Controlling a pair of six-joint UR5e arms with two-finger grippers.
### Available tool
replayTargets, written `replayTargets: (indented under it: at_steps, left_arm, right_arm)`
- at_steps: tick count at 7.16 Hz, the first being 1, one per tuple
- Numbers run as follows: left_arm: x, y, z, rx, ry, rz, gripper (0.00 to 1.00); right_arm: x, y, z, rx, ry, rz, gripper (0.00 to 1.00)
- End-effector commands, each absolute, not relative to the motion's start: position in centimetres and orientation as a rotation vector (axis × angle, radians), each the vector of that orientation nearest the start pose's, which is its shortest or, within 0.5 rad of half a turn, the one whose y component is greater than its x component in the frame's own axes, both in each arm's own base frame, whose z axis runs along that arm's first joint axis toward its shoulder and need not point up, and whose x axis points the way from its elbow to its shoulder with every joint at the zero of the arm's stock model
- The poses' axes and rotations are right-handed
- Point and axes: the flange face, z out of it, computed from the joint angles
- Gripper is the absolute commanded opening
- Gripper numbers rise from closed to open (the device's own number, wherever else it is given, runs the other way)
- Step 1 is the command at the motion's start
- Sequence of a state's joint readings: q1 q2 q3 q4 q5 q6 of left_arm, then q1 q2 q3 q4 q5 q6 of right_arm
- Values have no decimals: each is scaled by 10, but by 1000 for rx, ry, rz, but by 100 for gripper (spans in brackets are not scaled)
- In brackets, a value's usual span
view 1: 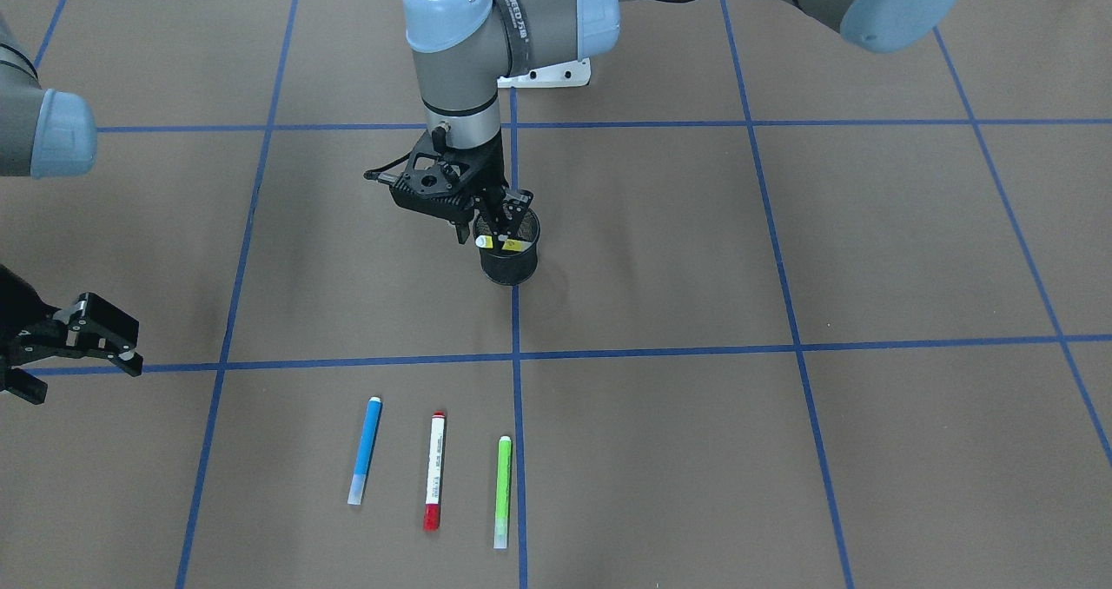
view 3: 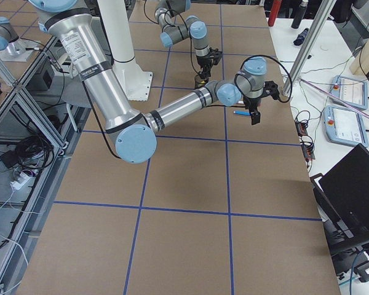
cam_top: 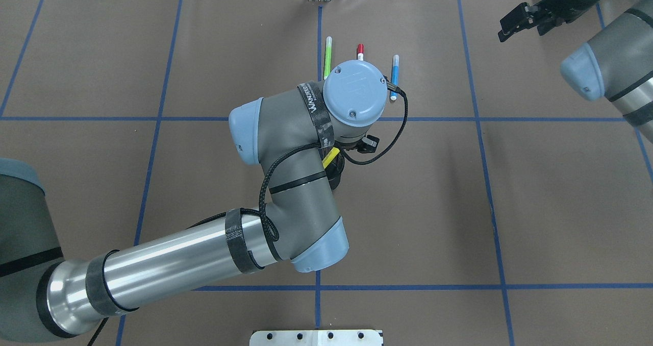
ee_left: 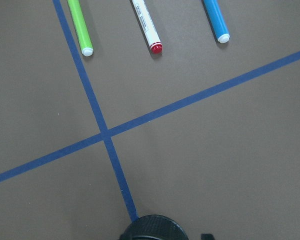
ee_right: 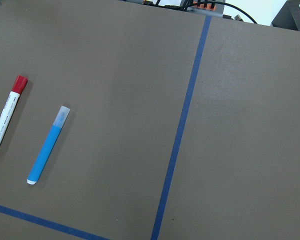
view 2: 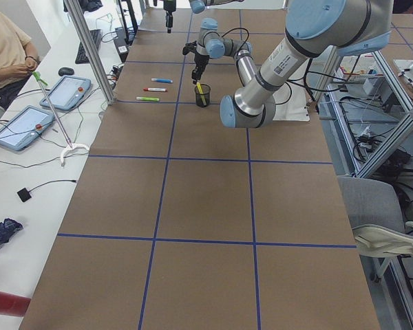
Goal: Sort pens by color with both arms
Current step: 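Lower the left gripper into the cup and grasp the yellow highlighter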
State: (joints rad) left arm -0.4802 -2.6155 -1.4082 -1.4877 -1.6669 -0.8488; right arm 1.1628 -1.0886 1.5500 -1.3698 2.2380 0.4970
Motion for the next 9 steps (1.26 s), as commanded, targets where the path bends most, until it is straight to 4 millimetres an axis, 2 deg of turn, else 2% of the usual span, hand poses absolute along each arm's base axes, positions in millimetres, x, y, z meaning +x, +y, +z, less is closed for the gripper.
replayTargets:
  at_steps: [1, 6, 9]
  left_arm:
    - [618, -460, 77, 370, 703, 269, 50]
    - [630, -445, 77, 358, 709, 287, 41]
    - [630, -444, 76, 358, 713, 284, 28]
  right_arm:
    - [-202, -648, 367, 290, -850, -135, 100]
    - [-201, -647, 369, 290, -850, -135, 100]
    - [-201, -645, 368, 293, -851, -136, 100]
